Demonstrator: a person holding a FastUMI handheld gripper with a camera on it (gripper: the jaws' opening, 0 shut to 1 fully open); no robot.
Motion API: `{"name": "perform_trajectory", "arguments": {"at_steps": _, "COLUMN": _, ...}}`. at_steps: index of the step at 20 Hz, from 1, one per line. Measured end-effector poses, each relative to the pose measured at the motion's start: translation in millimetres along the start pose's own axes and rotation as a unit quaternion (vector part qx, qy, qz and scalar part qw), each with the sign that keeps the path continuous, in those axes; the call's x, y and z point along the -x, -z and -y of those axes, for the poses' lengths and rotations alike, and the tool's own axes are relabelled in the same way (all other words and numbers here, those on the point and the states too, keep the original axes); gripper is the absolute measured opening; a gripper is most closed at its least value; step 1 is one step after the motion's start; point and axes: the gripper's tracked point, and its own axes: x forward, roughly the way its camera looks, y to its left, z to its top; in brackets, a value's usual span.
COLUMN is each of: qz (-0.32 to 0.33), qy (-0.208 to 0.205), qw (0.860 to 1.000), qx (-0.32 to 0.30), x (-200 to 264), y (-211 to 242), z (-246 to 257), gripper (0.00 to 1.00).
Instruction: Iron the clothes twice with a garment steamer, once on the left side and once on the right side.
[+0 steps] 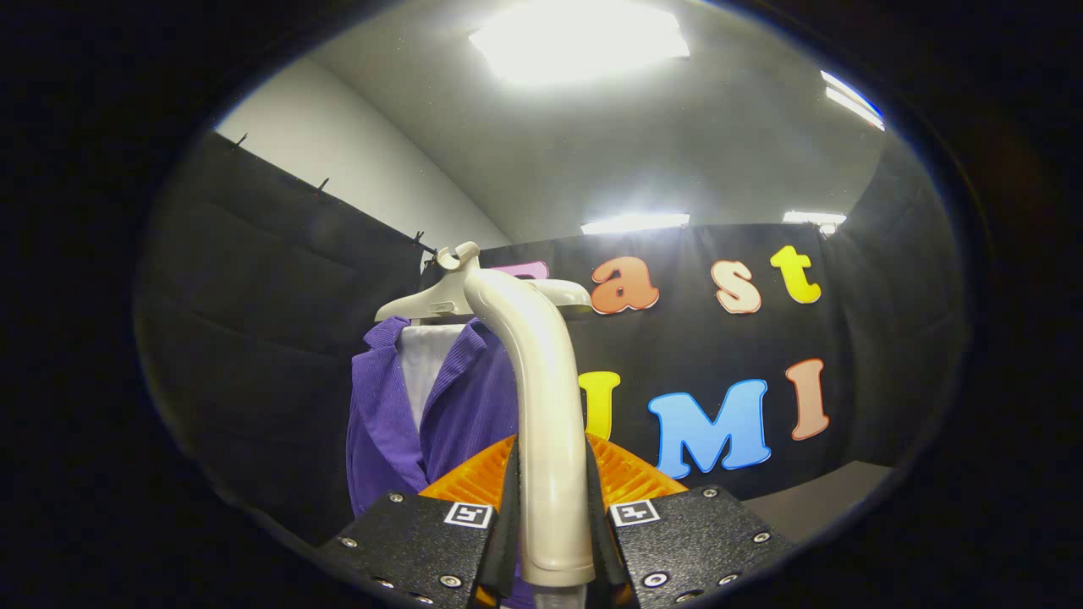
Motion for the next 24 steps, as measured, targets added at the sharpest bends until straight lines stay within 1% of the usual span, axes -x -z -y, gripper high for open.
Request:
{"name": "perform_trajectory", "arguments": {"at_steps": 3, "qz": -0.004, "qy": -0.012, "qw": 1.0, "qx": 0.024, "x": -7, "y": 12, "z": -23, "gripper": 0.36}}
{"name": "perform_trajectory", "arguments": {"at_steps": 7, "qz": -0.038, "qy": -0.003, "qw": 0.999, "qx": 0.035, "x": -18, "y": 49, "z": -33, "gripper": 0.36}}
{"name": "perform_trajectory", "arguments": {"at_steps": 14, "qz": -0.054, "qy": 0.003, "qw": 0.998, "qx": 0.036, "x": -5, "y": 75, "z": -42, "gripper": 0.36}}
{"name": "perform_trajectory", "arguments": {"at_steps": 24, "qz": -0.104, "qy": 0.004, "qw": 0.994, "qx": 0.027, "x": 30, "y": 127, "z": -44, "gripper": 0.37}}
